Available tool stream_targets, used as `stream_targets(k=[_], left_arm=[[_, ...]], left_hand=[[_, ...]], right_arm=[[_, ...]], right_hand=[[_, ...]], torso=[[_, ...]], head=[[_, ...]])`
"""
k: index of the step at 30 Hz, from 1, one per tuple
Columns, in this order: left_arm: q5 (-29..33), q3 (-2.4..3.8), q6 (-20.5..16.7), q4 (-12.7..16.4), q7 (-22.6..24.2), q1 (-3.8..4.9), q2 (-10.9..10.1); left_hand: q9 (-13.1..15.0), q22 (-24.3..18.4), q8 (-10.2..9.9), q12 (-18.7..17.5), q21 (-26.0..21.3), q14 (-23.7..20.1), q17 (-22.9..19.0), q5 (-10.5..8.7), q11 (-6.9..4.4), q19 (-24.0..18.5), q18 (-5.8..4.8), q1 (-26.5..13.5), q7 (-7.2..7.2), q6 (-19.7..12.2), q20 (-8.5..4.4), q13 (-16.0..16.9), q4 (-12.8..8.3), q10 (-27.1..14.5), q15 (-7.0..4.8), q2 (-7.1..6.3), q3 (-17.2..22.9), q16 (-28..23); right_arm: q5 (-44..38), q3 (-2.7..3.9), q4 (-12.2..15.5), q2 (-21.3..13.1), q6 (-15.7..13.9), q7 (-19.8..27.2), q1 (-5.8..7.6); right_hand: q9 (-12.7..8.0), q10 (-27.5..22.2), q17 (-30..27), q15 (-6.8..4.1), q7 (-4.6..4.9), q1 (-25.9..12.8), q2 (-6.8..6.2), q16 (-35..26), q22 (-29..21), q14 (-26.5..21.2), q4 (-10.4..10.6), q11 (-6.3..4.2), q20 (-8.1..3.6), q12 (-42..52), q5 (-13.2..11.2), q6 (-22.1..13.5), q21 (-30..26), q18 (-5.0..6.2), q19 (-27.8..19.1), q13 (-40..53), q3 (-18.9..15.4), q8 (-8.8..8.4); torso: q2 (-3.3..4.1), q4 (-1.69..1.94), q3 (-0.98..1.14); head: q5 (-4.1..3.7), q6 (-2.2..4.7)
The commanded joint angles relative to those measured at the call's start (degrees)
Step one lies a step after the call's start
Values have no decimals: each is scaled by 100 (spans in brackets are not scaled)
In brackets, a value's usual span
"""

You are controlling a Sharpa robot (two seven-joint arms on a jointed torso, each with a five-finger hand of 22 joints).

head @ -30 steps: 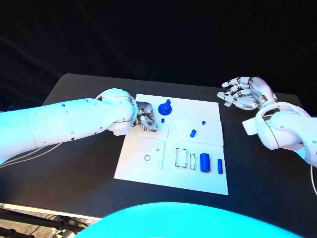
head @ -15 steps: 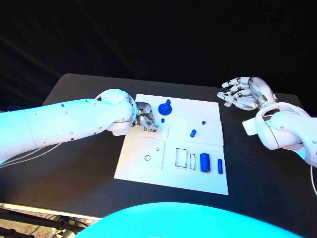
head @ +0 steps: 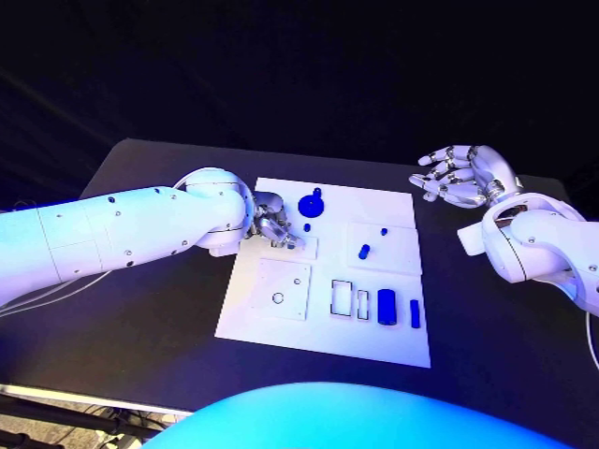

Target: Assemble the parts on the task board

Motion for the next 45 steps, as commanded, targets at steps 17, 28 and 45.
stream_targets(k=[17,28,45], left_arm=[[437,416,-248,-292,-37,296,-126],[501,430,-276,-946,8,473,140],[470,305,258,-1891,21,520,712]], left_hand=[[-359,-756,-855,-818,-393,370,888,9,424,-537,79,309,540,-1057,331,-1287,4,-1154,352,115,-683,-325],[-509,-840,-1055,-850,-442,340,820,40,492,-601,101,501,615,-1103,401,-1386,1,-1243,416,133,-774,-360],[-537,-832,-1065,-837,-442,341,827,63,495,-598,101,548,611,-1037,416,-1386,6,-1251,425,190,-786,-355]], right_arm=[[-7,1,-24,29,74,52,-18],[-14,1,-11,35,58,70,-21],[-20,2,21,11,42,75,-22]], right_hand=[[-7,-12,12,7,78,-71,12,-41,-13,42,13,15,39,-14,14,-26,-37,65,20,-9,-10,38],[-9,-17,19,8,78,-87,14,-56,-22,42,7,15,41,-12,15,-29,-45,65,21,-16,-15,42],[-10,-23,21,9,78,-85,15,-65,-27,39,3,15,42,-13,17,-29,-49,65,20,-20,-14,44]], torso=[[8,-3,8],[9,12,14],[10,-7,7]], head=[[-6,138],[-9,186],[2,186]])
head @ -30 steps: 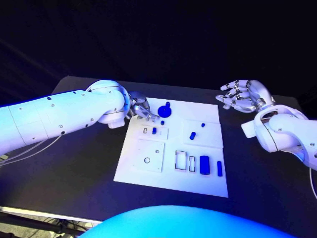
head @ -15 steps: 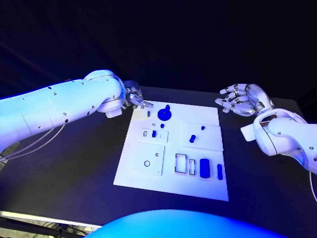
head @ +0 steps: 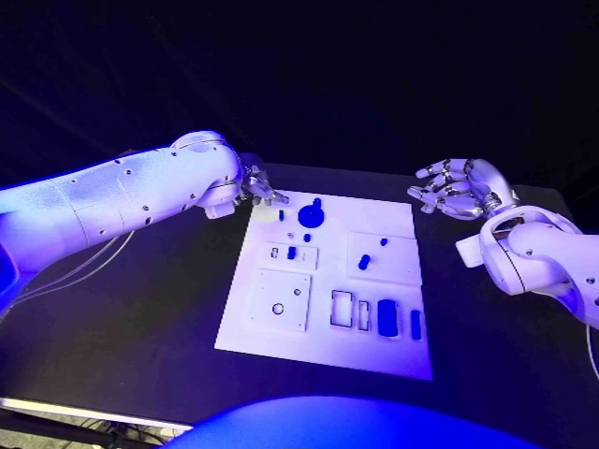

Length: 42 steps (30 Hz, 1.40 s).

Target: Assemble the parts on the task board

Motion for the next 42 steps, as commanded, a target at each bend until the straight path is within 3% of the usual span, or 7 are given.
stream_targets(k=[1,11,30,42], left_arm=[[50,-17,276,-99,50,30,89],[162,-77,299,-312,76,26,273],[224,-120,427,-415,128,10,355],[260,-136,401,-525,145,0,416]], left_hand=[[-9,2,-33,8,-22,342,827,23,-6,-2,102,55,14,25,49,3,-1,-51,54,14,-37,-16],[-13,10,-32,11,-19,343,832,23,-7,3,101,55,13,39,50,5,1,-52,54,22,-42,-13],[-30,44,12,91,-6,350,850,59,-38,24,97,122,-27,186,49,86,-7,-6,33,121,-53,2],[-56,92,36,188,15,360,870,66,-70,56,89,315,-60,254,28,176,-6,63,4,308,56,18]], right_arm=[[-27,2,12,2,40,69,-3],[-27,2,-7,30,33,81,-3],[5,2,-25,58,33,104,-4],[7,2,-19,55,37,100,-4]], right_hand=[[-5,-23,10,9,78,-63,-7,-36,-5,39,3,15,21,-13,17,-29,-30,65,-1,-4,-14,26],[-5,-23,10,9,78,-63,-7,-36,-5,39,3,15,21,-13,17,-29,-30,65,-1,-4,-14,26],[-7,-28,16,8,77,-55,1,-51,-14,40,-2,14,22,-10,20,-29,-38,66,0,-11,-7,32],[-8,-27,20,7,76,-51,5,-56,-18,43,-3,13,22,-8,21,-28,-40,66,2,-14,-3,35]], torso=[[-1,2,1],[-2,-1,0],[1,-8,-3],[1,-1,1]], head=[[-3,-7],[10,-30],[-7,-49],[-5,-76]])
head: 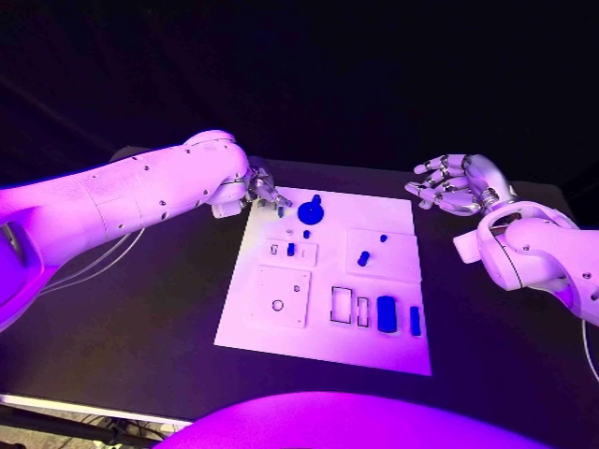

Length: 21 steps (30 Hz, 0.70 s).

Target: Assemble the parts on the task board

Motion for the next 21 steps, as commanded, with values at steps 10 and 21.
stream_targets(k=[10,21], left_arm=[[76,-36,174,-111,88,-7,90],[84,-56,182,-174,95,-11,146]], left_hand=[[-15,36,52,61,25,366,883,18,-34,50,84,165,-2,57,-2,31,-19,30,-8,36,93,27],[-19,39,59,71,26,368,886,20,-40,51,83,245,-9,64,-7,35,-18,36,-13,37,127,30]], right_arm=[[-7,2,5,4,40,82,-2],[-7,2,5,5,39,84,-2]], right_hand=[[-8,-27,5,7,76,-51,5,-23,-5,43,-3,13,22,-8,21,-28,-19,66,2,-9,-3,35],[-8,-27,5,7,76,-51,5,-23,-5,43,-3,13,22,-8,21,-28,-19,66,2,-9,-3,35]], torso=[[2,1,1],[-2,4,0]], head=[[-6,-30],[-10,-39]])
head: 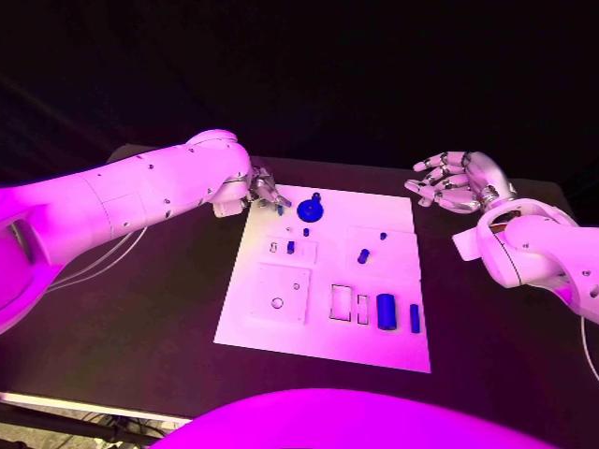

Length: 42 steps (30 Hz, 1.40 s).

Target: Assemble the parts on the task board

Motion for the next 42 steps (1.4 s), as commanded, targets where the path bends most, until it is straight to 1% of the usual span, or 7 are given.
stream_targets(k=[1,9,13,17,21,31,42], left_arm=[[49,-3,95,-21,72,-4,29],[72,-10,62,-43,101,-11,47],[99,-11,92,-34,135,-12,44],[144,-11,78,-8,169,-13,28],[368,-10,-35,95,164,-14,-52],[695,-1,-288,750,2,-9,-488],[356,12,-543,1822,-55,-11,-1135]], left_hand=[[-10,6,31,25,27,368,886,21,-21,52,83,103,10,45,-8,5,-3,14,-15,12,61,30],[20,25,119,47,30,374,895,-1,-58,59,81,515,-32,75,-30,-1,-16,27,-46,108,375,40],[232,53,370,51,36,386,926,-22,-127,70,77,1022,-109,40,-77,-12,-98,56,-105,80,842,60],[442,92,567,72,47,395,950,-82,-150,88,69,1251,-131,-25,-104,8,-174,126,-126,8,1336,75],[589,127,668,91,60,394,944,-502,-151,106,63,1268,-130,-90,-111,17,-237,166,-128,-82,1845,74],[663,172,726,89,80,399,951,-517,-159,141,55,1215,-136,-86,-115,-10,-283,190,-134,-145,2057,78],[716,246,767,122,115,421,997,-507,-176,201,40,1162,-153,-69,-127,32,-347,269,-149,-210,2227,103]], right_arm=[[-11,1,4,4,39,80,-2],[-11,1,-1,8,43,78,-2],[-11,1,-3,10,45,78,-2],[-9,1,-7,12,48,77,-2],[-8,1,-11,15,59,73,-2],[-3,0,-14,0,106,54,-9],[-2,0,-5,-31,146,29,-17]], right_hand=[[-8,-27,7,7,76,-51,5,-23,-6,43,-3,13,22,-8,21,-28,-19,66,2,-9,-3,35],[-8,-27,7,7,76,-51,5,-23,-6,43,-3,13,22,-8,21,-28,-19,66,2,-9,-3,35],[-11,-27,21,5,74,-41,13,-42,-19,55,-4,11,21,0,20,-25,-27,68,11,-21,8,46],[-11,-26,22,5,74,-42,16,-44,-20,55,-2,11,21,0,21,-25,-28,68,12,-22,9,46],[-11,-26,22,5,74,-42,16,-44,-20,55,-2,11,21,0,21,-25,-28,68,12,-22,9,46],[-12,-27,26,5,74,-47,27,-51,-25,58,2,11,21,2,21,-25,-30,68,14,-26,15,49],[-12,-27,26,5,74,-47,27,-51,-25,58,2,11,21,2,21,-25,-30,68,14,-26,15,49]], torso=[[0,3,-2],[-4,0,-2],[-3,0,-2],[-1,2,-2],[-4,0,-5],[-24,31,-15],[-34,47,-27]], head=[[-3,-6],[-7,-13],[-10,-20],[-14,-25],[-12,-31],[-16,-26],[9,-26]])
